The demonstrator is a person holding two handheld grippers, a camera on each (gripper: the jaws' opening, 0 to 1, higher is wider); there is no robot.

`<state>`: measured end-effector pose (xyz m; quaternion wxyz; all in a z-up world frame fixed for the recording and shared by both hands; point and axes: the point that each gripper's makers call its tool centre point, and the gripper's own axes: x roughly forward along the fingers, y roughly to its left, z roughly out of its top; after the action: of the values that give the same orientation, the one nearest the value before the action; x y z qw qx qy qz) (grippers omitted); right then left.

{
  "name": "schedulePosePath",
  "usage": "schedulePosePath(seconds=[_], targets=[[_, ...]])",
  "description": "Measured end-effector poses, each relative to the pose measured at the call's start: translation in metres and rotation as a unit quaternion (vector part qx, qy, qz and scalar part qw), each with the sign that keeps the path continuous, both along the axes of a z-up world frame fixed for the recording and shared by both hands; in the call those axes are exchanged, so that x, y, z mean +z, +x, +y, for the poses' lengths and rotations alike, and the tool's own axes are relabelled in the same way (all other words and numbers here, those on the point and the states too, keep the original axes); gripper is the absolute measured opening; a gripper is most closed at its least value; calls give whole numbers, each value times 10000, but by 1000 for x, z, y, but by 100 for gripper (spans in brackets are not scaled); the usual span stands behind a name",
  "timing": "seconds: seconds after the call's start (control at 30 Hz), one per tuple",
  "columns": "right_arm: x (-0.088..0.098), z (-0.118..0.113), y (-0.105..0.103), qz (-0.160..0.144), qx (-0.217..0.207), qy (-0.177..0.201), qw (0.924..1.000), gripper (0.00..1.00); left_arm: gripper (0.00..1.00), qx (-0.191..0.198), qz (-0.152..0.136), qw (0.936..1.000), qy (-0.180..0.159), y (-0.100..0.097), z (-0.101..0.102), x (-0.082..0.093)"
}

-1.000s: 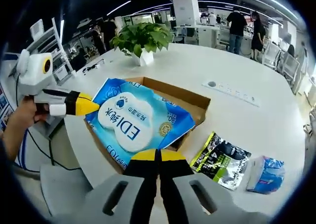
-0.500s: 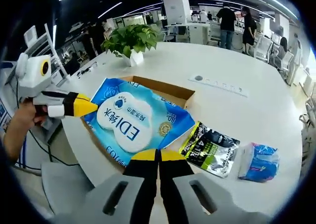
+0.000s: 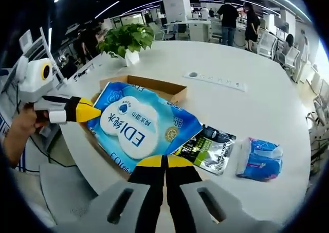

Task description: Operate the shoe box by opening the lid, removing the specified soft item, and placing it in the target area until the item is outside and the box remains undamaged.

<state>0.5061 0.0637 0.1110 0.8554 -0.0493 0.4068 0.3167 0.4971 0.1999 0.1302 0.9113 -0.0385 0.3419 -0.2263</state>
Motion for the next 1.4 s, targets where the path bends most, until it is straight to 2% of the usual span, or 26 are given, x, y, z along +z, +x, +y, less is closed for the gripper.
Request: schedulePosePath(seconds=[0.5, 0.8, 1.17, 1.4], targets=[[-12, -44, 1, 122, -374, -130, 9991, 0, 0, -300, 62, 9992, -271, 7, -45, -13], [-22, -68, 5, 210, -609, -197, 9977, 0, 0, -477, 118, 9983, -321, 14, -69, -22], [-39, -85, 16, 315, -724, -311, 9964, 0, 0, -722, 235, 9970, -116, 24, -87, -41], [-51, -95, 32, 377, -731, -470, 9955, 0, 0, -929, 403, 9948, 118, 36, -99, -59]])
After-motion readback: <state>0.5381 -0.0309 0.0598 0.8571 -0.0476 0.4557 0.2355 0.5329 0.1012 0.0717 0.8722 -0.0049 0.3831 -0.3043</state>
